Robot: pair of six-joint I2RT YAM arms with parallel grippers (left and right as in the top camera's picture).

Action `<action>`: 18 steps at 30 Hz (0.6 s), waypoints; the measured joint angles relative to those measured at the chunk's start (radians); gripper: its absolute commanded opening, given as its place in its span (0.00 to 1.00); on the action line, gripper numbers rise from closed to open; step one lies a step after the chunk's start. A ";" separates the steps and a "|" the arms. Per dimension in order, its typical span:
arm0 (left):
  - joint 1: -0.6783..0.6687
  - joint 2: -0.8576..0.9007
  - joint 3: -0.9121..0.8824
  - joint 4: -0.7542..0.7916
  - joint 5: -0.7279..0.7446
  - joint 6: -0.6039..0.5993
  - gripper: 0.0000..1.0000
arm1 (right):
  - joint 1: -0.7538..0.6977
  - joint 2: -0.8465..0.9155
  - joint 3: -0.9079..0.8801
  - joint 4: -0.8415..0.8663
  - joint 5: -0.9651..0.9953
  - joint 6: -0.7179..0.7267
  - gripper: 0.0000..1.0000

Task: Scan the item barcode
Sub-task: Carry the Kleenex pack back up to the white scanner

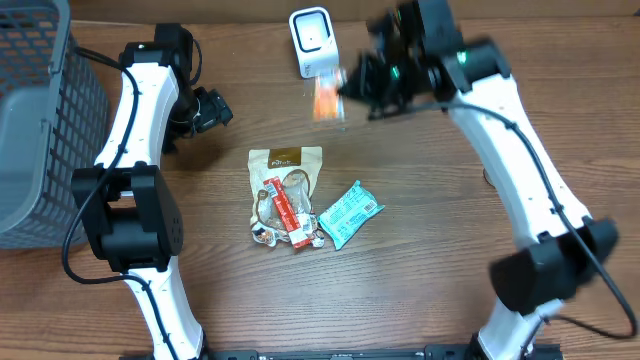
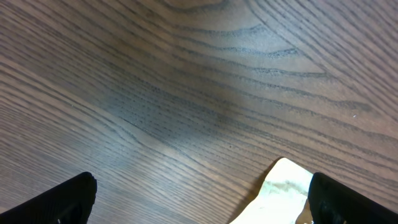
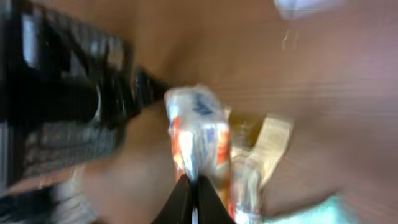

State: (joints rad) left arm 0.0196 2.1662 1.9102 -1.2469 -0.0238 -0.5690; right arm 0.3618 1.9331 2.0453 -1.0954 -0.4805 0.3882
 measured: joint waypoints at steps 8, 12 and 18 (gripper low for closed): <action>0.000 0.000 0.000 -0.001 0.000 0.000 1.00 | 0.066 0.213 0.277 0.180 0.341 -0.207 0.04; 0.000 0.000 0.000 -0.001 0.000 0.000 1.00 | 0.065 0.328 0.275 0.338 0.453 -0.270 0.04; 0.000 0.000 0.000 -0.001 0.000 0.000 1.00 | 0.065 0.461 0.268 0.501 0.575 -0.303 0.04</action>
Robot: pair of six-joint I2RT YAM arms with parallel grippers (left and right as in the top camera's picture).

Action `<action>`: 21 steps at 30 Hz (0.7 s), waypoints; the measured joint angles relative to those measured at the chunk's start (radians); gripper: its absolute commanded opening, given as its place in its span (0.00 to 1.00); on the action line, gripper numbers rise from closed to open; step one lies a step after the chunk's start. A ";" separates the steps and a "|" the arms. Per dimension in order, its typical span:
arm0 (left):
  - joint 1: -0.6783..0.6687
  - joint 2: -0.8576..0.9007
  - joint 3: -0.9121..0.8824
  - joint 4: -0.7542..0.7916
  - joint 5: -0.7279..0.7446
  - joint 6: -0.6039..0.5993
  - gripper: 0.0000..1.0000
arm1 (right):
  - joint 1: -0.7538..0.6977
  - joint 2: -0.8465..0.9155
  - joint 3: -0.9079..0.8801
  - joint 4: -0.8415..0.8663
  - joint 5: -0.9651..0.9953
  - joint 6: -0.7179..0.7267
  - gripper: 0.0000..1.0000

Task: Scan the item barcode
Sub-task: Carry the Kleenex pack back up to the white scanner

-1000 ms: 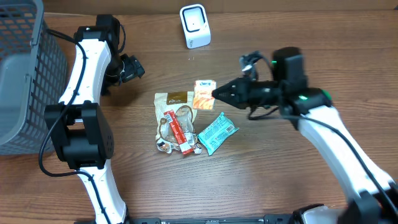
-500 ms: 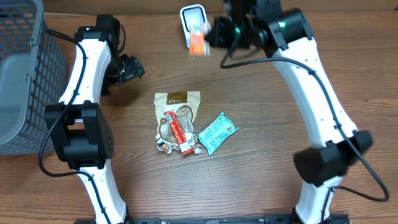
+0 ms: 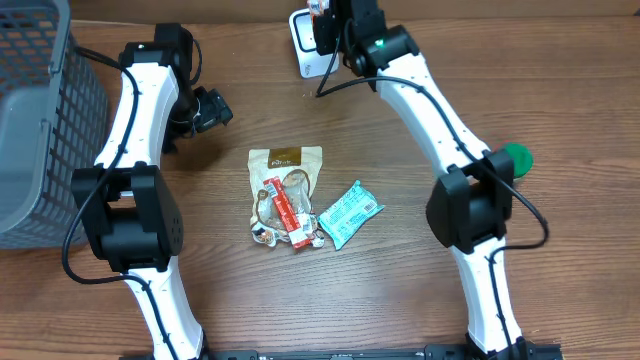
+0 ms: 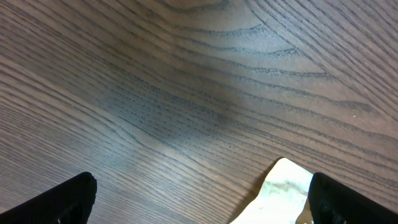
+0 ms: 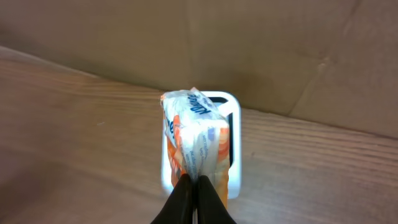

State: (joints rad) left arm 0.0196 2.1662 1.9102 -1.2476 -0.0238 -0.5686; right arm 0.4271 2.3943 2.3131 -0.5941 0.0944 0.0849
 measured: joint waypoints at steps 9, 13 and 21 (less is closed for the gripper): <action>0.000 0.000 0.000 0.000 0.000 0.000 1.00 | 0.000 0.079 0.000 0.108 0.045 -0.010 0.04; 0.000 0.000 0.000 0.000 0.000 0.000 1.00 | 0.000 0.098 0.000 0.122 0.045 -0.011 0.04; 0.000 0.000 0.000 0.000 0.000 0.000 1.00 | 0.000 0.111 0.000 0.120 0.048 -0.010 0.04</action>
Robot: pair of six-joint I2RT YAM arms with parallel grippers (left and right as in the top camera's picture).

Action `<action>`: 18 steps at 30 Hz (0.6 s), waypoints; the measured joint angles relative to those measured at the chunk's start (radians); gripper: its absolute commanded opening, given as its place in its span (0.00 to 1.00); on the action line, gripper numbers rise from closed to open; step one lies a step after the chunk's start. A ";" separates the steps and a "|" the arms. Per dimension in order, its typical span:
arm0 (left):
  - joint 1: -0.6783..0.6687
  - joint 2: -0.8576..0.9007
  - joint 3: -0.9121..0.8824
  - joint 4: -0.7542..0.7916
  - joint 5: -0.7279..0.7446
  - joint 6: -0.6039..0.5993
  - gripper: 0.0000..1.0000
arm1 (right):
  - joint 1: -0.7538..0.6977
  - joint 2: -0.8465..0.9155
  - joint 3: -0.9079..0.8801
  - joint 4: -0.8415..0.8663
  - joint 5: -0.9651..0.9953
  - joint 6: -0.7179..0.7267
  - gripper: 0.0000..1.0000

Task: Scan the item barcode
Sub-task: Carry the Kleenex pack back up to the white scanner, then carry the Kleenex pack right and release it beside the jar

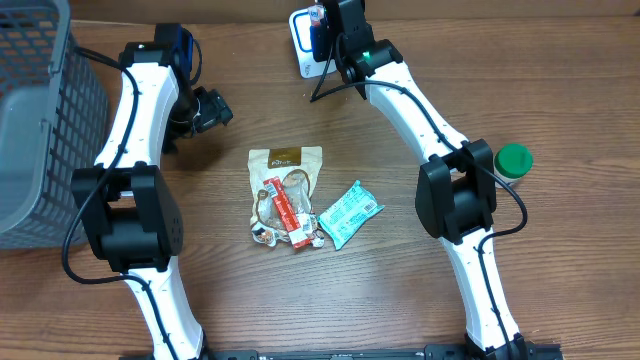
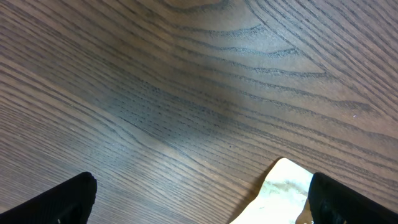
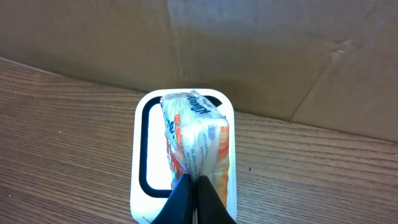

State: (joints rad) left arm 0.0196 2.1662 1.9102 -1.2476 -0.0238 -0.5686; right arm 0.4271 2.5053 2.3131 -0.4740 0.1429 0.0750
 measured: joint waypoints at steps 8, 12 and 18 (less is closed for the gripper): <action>0.000 0.000 0.000 0.000 0.000 0.000 1.00 | 0.000 0.001 0.000 -0.022 0.003 0.000 0.04; 0.000 0.000 0.000 0.000 0.000 0.000 1.00 | 0.000 0.001 0.000 -0.058 0.003 0.000 0.04; 0.000 0.000 0.000 0.000 0.000 0.000 1.00 | 0.000 -0.052 -0.004 -0.271 0.003 0.014 0.04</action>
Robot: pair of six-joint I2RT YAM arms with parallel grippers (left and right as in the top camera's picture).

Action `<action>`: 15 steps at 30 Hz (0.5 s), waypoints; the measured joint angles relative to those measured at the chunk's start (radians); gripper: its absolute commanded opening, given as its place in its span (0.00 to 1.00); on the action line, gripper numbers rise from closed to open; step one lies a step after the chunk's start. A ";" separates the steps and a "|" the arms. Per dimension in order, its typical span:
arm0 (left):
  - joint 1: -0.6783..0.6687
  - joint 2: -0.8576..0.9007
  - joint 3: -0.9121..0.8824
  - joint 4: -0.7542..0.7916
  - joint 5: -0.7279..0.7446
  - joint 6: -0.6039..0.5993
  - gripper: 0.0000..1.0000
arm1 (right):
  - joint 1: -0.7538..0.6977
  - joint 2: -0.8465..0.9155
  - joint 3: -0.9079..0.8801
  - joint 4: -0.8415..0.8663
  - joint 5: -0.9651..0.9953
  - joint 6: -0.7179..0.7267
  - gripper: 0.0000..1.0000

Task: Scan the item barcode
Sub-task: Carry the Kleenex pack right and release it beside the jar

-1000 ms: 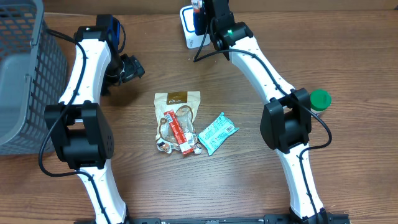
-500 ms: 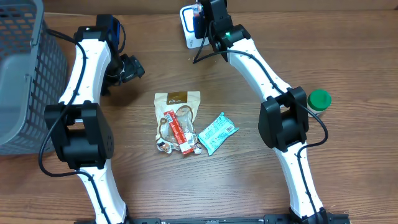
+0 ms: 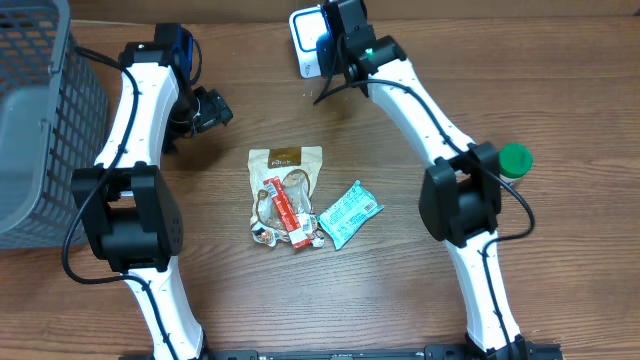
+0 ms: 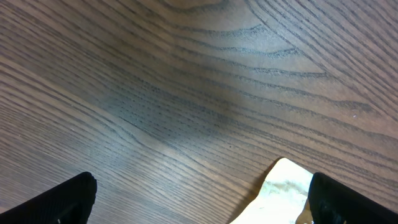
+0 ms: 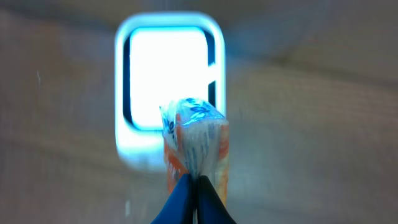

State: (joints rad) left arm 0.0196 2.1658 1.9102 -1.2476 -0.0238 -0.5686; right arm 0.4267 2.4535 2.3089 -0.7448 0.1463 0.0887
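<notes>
An orange-and-white snack packet (image 5: 196, 140) is pinched at its seam by my right gripper (image 5: 194, 186), which is shut on it. Just beyond it in the blurred right wrist view stands the white barcode scanner (image 5: 168, 134), its window glowing bright. From overhead, the scanner (image 3: 302, 45) stands at the table's far edge, with the right wrist covering the packet. My left gripper (image 4: 199, 208) hangs open over bare wood at the far left, nothing between its fingers (image 4: 68, 199).
A tan pouch (image 3: 285, 160), a red stick pack (image 3: 283, 205) and a teal packet (image 3: 350, 213) lie piled mid-table. A green lid (image 3: 514, 158) sits at the right. A grey mesh basket (image 3: 35, 120) stands at the left edge.
The right gripper with the packet now sits farther back from the scanner, the packet below the window instead of over it. The window now glows bright. The left arm is unchanged.
The right gripper first held the packet above the table right of the scanner. It was then in front of the scanner, then close over its window. Now it is a little back from it with the window lit. The left arm stayed still throughout.
</notes>
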 measured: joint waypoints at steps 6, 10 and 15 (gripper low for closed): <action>0.000 0.000 0.000 0.001 0.000 0.000 1.00 | -0.014 -0.205 -0.006 -0.423 -0.001 0.029 0.04; 0.000 0.000 0.000 0.001 0.000 0.000 1.00 | -0.071 -0.325 0.004 -0.706 0.000 0.035 0.04; 0.000 0.000 0.000 0.000 0.000 0.000 1.00 | -0.179 -0.327 0.002 -0.908 0.000 0.040 0.04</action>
State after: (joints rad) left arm 0.0196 2.1658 1.9102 -1.2476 -0.0238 -0.5686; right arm 0.2478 2.1265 2.3108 -1.6524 0.1467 0.1284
